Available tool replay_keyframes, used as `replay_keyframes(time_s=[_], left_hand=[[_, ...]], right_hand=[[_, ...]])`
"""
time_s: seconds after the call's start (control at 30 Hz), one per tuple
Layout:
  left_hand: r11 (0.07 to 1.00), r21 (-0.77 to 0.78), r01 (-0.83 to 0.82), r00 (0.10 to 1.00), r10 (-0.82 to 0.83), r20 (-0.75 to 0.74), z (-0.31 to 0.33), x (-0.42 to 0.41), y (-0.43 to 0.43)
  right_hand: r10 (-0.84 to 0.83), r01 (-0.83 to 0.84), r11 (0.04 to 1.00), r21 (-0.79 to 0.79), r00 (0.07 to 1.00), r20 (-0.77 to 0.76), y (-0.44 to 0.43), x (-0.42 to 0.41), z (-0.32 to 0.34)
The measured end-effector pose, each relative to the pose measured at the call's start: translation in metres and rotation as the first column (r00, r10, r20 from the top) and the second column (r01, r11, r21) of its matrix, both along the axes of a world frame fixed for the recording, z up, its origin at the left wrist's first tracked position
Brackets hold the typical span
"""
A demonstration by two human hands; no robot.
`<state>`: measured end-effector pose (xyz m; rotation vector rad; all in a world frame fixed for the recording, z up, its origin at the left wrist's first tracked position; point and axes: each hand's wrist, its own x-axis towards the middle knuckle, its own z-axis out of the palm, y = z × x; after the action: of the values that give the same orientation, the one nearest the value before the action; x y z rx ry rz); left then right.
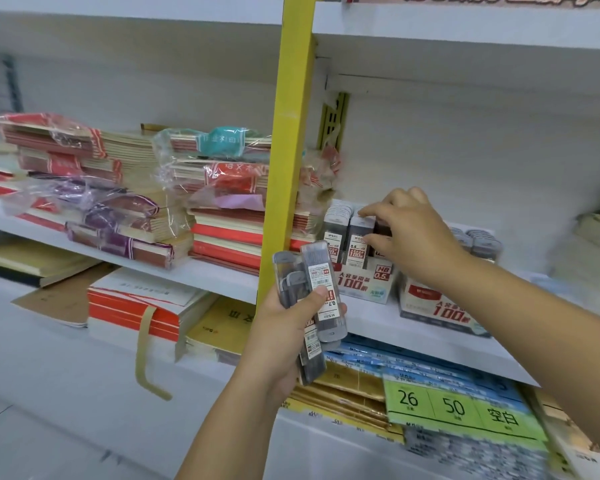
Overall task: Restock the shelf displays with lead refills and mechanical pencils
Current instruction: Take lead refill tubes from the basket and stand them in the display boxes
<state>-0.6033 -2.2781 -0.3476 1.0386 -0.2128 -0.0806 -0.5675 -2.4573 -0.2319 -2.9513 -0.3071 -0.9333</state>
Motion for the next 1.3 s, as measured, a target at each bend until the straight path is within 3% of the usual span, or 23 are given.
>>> replay_keyframes(time_s=[0.07,0.13,0.2,0.3,0.53,0.83,0.97,1.13,1.3], left_hand=[[1.000,-0.017,0.022,1.000,-0.022,-0.005,0.001,-0.005,0.001],[0.998,-0.031,0.050,0.999,-0.050,-0.019,0.001,-0.010,0.000],[0.997,-0.037,0.064,0.997,-0.065,-0.034,0.000,-0.016,-0.002],[0.998,-0.023,0.062,0.996,-0.063,-0.055,-0.002,-0.023,-0.008],[0.996,-0.031,0.085,0.992,-0.088,-0.091,-0.007,-0.030,-0.016],[0.996,-0.048,0.081,0.994,-0.084,-0.065,-0.004,-0.020,-0.015],[0.996,-0.034,0.083,0.995,-0.085,-0.058,-0.006,-0.014,-0.024],[0.990,0.024,0.140,0.990,-0.139,-0.016,-0.005,-0.010,-0.042],[0.988,0.031,0.150,0.989,-0.149,-0.018,-0.005,-0.005,-0.053]], right_hand=[[0.039,-0.042,0.996,0.085,0.999,0.030,0.000,-0.017,-0.006],[0.150,-0.146,0.949,0.281,0.989,0.007,0.003,-0.042,-0.021],[0.281,-0.199,0.841,0.504,0.955,-0.092,0.008,-0.069,-0.044],[0.385,-0.144,0.699,0.701,0.901,-0.199,0.017,-0.094,-0.078],[0.374,-0.006,0.519,0.855,0.901,-0.221,0.012,-0.101,-0.099],[0.375,0.075,0.332,0.940,0.904,-0.205,-0.011,-0.102,-0.090],[0.287,-0.031,0.365,0.931,0.954,-0.081,-0.044,-0.103,-0.055],[0.077,-0.139,0.673,0.726,0.990,0.118,-0.091,-0.094,0.008],[0.022,-0.106,0.847,0.521,0.986,0.164,-0.112,-0.082,0.039]])
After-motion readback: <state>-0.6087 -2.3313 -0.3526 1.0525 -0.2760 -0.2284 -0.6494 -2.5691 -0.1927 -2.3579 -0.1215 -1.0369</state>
